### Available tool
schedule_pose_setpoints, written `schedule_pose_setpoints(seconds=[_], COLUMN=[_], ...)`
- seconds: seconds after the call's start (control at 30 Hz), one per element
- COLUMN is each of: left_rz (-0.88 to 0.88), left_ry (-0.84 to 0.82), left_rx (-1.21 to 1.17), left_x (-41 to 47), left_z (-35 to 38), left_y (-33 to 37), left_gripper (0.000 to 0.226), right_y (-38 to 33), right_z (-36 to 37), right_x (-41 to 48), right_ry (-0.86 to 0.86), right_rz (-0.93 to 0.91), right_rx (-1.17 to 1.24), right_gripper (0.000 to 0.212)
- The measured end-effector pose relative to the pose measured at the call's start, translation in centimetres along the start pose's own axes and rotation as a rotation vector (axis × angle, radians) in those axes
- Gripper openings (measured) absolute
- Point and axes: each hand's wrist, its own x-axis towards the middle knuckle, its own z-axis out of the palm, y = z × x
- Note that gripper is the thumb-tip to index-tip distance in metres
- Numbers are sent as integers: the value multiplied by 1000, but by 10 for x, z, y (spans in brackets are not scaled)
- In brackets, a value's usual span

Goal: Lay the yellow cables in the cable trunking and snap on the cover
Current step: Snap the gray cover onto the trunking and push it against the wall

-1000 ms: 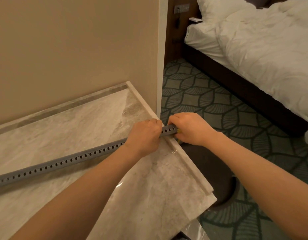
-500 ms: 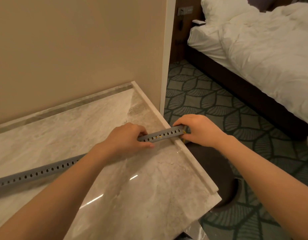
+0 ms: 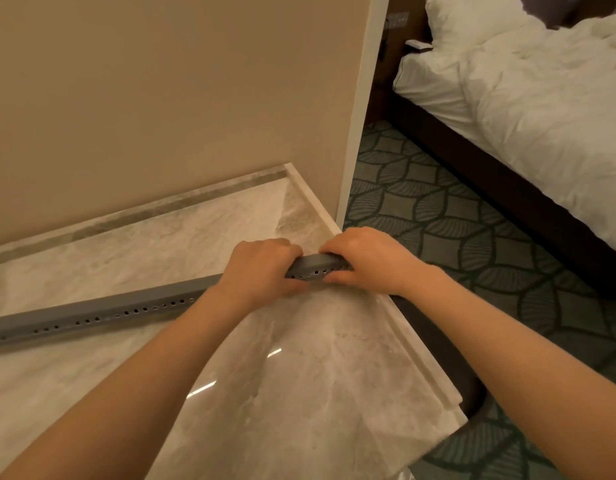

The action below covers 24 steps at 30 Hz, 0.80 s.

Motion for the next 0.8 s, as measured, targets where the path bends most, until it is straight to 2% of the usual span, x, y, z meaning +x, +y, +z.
schedule_pose_setpoints(seconds=[0.2,0.33,0.57,0.7,0.8], left_rz=[-75,-101,-275,-265,-268], left_ry=[61,37,66,89,116], left_rx=[127,141,80,106,142], left_x=[3,-7,-44,-44,-37], left_z=[2,5,-1,-2,-4], left_y=[-18,-52,-136,-148,-151], left_gripper=[36,28,29,26,26], right_y=[1,11,21,13,-2], right_z=[19,21,18,24,30], right_x=[27,44,83,103,121], right_ry=[147,194,209,258,299], right_rz=[23,13,10,-12,-46], right_rx=[134,182,40,-53,-42], right_gripper=[26,26,30,41,41])
